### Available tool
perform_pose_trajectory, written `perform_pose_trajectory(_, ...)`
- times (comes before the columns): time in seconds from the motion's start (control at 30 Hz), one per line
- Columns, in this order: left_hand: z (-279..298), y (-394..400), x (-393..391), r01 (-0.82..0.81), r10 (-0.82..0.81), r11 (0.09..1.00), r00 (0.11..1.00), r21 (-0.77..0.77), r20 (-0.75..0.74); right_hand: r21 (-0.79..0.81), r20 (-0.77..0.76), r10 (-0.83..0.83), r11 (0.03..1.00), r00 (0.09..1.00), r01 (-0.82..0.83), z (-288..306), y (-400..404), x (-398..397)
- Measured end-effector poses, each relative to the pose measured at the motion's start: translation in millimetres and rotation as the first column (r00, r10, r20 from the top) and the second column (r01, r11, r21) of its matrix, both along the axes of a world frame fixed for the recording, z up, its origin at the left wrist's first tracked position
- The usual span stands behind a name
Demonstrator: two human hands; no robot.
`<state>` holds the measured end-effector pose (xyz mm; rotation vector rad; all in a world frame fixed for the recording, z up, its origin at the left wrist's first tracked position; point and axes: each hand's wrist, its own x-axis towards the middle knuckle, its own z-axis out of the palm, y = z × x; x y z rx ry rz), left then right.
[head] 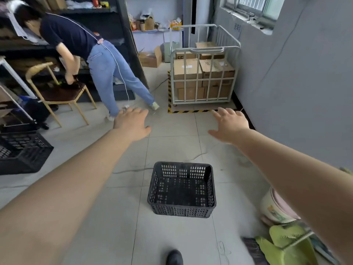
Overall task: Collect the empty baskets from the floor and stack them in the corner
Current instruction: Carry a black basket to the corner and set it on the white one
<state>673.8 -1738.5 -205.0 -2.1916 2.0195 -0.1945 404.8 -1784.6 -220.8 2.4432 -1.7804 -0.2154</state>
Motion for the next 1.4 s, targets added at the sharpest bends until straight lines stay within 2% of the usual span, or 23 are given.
perform_pose_trajectory(0.23,-46.9,-104.7,19.9,0.071,-0.068,0.992,0.997,0.100,-0.028,0.109,-0.008,-0.104,0.989,0.995,0.104,-48.5,-80.3,9.4)
perform_pose_trajectory(0.43,-116.3,-165.2,28.8,0.052,-0.039,0.975,0.997,0.214,-0.065,0.250,-0.024,-0.117,0.961,0.993,0.119,-115.9,-136.4,7.7)
perform_pose_trajectory(0.53,-154.9,-190.7,32.1,0.002,0.024,0.965,0.995,0.262,-0.096,0.332,-0.031,-0.127,0.934,0.991,0.130,-154.7,-168.4,2.0)
perform_pose_trajectory(0.73,-249.1,-222.1,37.9,-0.063,0.127,0.909,0.983,0.413,-0.131,0.499,-0.070,-0.137,0.853,0.988,0.154,-242.6,-208.2,-11.5)
perform_pose_trajectory(1.0,-414.2,-233.4,55.2,-0.104,0.204,0.823,0.972,0.558,-0.120,0.632,-0.178,-0.152,0.740,0.972,0.231,-396.8,-230.7,-16.6)
perform_pose_trajectory(1.2,-546.5,-230.9,77.5,-0.159,0.293,0.797,0.946,0.583,-0.142,0.669,-0.219,-0.304,0.645,0.927,0.370,-526.7,-222.6,-19.7)
perform_pose_trajectory(1.4,-658.2,-224.3,102.2,-0.327,0.539,0.743,0.809,0.584,-0.234,0.700,-0.158,-0.640,0.465,0.752,0.543,-643.1,-217.2,-22.6)
